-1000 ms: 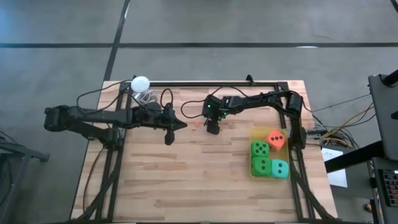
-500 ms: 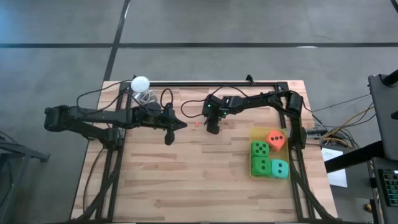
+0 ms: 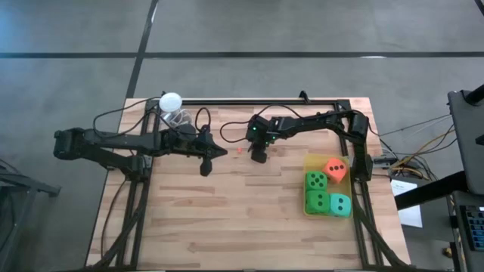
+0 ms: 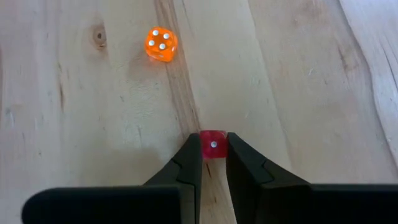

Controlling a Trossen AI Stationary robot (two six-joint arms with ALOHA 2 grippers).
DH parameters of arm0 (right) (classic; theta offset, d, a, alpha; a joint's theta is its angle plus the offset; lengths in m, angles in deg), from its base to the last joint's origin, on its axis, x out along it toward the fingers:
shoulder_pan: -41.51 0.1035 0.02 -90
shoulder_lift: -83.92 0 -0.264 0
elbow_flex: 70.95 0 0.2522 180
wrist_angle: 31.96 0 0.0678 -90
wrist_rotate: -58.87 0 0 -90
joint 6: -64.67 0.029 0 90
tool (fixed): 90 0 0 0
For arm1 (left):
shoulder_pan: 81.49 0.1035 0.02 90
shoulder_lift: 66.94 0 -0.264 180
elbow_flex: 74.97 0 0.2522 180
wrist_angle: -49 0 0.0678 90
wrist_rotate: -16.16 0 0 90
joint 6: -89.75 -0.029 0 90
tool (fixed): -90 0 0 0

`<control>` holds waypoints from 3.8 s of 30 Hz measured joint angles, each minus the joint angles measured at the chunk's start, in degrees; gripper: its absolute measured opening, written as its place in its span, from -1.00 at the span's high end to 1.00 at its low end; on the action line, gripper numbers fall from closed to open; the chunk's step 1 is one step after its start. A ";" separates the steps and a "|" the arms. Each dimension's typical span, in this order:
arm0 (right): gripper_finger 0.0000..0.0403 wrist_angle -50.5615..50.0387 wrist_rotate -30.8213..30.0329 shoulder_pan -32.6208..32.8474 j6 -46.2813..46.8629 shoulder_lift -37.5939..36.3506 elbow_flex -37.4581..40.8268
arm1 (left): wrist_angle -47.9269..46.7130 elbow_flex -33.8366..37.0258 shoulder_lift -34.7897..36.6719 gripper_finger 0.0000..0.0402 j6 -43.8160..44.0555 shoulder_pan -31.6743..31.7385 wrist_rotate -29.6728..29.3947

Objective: Pick & Place Dice
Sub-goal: Put the small red dice into the yellow bin

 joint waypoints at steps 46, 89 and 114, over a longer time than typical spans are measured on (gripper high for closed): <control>0.80 -42.45 -14.91 15.61 29.52 -42.70 9.04 | -2.06 0.00 -0.02 0.87 -0.18 0.00 0.00; 0.80 -46.26 -12.00 20.37 43.18 -43.21 24.17 | -2.39 0.00 -0.02 0.87 0.00 0.00 0.00; -0.09 -47.19 -13.33 19.68 42.77 -43.70 24.13 | -3.10 0.00 -0.02 0.87 0.02 0.00 0.00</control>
